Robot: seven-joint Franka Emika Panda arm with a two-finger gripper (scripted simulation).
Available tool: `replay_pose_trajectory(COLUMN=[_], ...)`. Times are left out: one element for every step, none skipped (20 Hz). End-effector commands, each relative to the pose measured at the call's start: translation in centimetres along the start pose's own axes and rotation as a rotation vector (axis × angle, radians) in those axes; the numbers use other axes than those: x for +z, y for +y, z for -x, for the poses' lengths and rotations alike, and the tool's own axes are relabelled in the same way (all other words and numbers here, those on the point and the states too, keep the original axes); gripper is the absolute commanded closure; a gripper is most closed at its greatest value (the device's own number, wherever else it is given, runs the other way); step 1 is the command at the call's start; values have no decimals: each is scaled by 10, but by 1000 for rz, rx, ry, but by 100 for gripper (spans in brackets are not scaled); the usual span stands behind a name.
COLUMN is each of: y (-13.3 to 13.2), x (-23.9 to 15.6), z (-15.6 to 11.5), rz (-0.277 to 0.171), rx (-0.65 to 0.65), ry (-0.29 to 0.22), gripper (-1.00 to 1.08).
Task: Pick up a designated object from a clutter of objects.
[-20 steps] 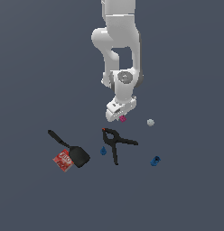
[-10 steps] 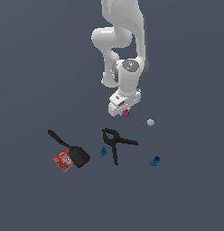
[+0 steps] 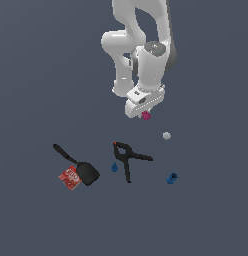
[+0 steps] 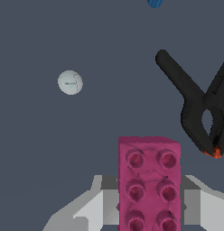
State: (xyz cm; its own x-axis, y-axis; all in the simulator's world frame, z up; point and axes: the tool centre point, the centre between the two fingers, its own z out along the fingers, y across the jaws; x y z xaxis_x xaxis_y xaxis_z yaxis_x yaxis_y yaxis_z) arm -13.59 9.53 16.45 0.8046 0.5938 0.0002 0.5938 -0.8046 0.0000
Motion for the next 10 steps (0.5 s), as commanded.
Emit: replay_pose_trajectory(y=[-4,-6,-7,-9,-10,-12,-13,-14,-16,-17], x=[-21,-29,-37,-46,-54,-62,-71,-79,-88,-97], z=[-4,-6,-8,-10,-12,-14,-16,-18,-20,-22], rz=[-1,-1,-1,-1,-1,-1,-1,-1,-1,-1], rx=[0,0,0,0,0,0,0,0,0,0], ry=[0,0,0,0,0,0,0,0,0,0], gripper=[108,108,108,108,108,108,108,108,108,108])
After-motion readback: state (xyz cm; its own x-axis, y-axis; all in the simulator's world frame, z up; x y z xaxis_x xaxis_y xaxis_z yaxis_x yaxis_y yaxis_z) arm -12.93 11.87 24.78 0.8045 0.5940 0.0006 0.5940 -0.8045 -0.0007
